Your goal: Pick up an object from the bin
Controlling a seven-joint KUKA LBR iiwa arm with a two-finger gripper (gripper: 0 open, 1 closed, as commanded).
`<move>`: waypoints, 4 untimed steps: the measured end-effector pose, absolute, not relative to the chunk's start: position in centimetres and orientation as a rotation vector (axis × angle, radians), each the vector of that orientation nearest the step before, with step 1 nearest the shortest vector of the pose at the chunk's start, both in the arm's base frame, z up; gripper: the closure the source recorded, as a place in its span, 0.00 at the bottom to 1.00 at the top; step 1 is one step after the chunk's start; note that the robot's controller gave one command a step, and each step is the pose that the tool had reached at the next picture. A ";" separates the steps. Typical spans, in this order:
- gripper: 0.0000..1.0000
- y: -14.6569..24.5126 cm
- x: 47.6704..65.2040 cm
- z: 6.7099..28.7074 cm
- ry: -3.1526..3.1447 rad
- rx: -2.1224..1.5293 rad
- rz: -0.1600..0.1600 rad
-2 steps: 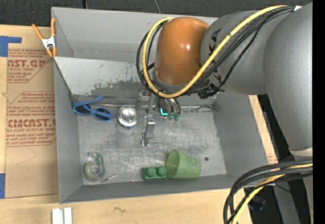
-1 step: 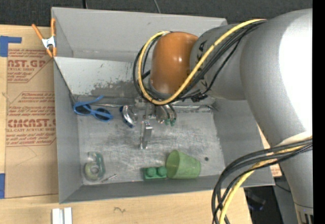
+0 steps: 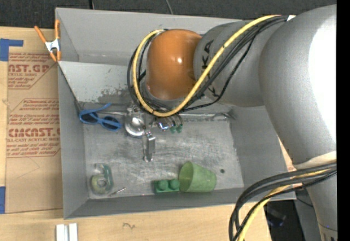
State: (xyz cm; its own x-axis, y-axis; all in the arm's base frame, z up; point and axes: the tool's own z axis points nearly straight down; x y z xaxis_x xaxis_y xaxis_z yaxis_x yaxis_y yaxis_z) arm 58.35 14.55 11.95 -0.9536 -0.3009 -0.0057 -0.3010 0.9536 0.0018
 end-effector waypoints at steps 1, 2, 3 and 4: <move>0.00 15.0 59.1 8.5 3.077 -0.581 0.005; 0.00 13.6 59.2 8.7 3.134 -0.014 0.007; 0.00 8.6 50.1 8.3 3.121 -0.069 0.008; 0.00 -1.3 48.8 8.6 3.130 -0.071 -0.002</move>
Offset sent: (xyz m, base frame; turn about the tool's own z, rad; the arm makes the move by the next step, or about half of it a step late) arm 0.0054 0.0024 -0.0369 -0.0674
